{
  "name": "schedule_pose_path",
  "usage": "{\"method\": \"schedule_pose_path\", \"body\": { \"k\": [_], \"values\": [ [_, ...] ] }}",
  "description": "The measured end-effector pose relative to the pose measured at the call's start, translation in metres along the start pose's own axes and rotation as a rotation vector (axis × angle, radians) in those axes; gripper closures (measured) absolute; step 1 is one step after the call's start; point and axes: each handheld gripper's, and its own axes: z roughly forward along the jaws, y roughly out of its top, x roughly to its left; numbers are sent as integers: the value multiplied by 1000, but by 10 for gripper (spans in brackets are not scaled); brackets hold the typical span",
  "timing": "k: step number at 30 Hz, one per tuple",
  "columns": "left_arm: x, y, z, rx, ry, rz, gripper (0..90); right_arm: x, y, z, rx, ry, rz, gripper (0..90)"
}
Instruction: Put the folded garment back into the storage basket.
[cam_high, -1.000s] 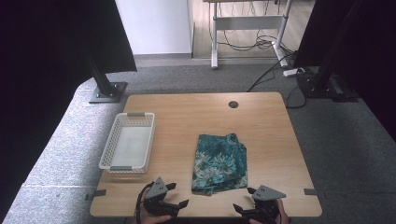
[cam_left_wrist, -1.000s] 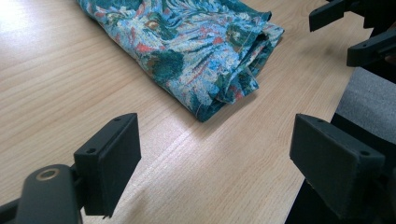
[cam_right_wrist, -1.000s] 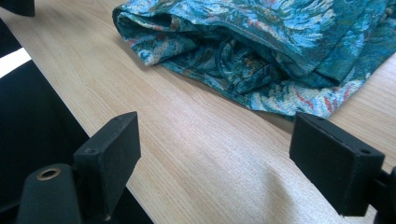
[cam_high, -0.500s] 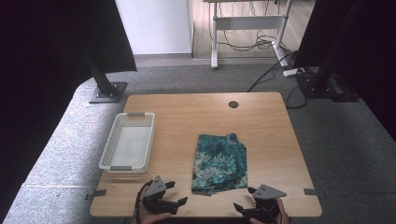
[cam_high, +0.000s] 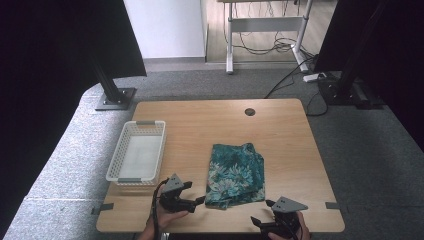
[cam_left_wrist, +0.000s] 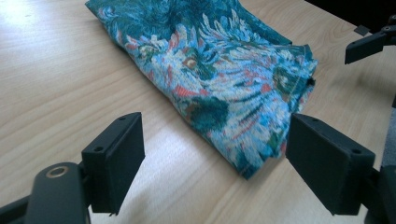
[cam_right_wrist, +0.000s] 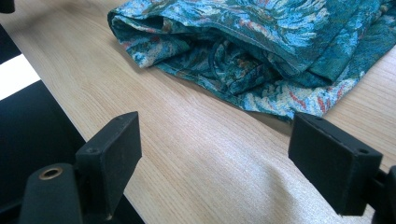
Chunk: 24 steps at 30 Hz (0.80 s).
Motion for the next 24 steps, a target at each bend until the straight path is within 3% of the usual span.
{"method": "schedule_pose_path", "body": {
  "k": [24],
  "values": [
    [16,20,35,16,-14,4,194,-2,-3,7,33,-3,-16,171]
  ]
}}
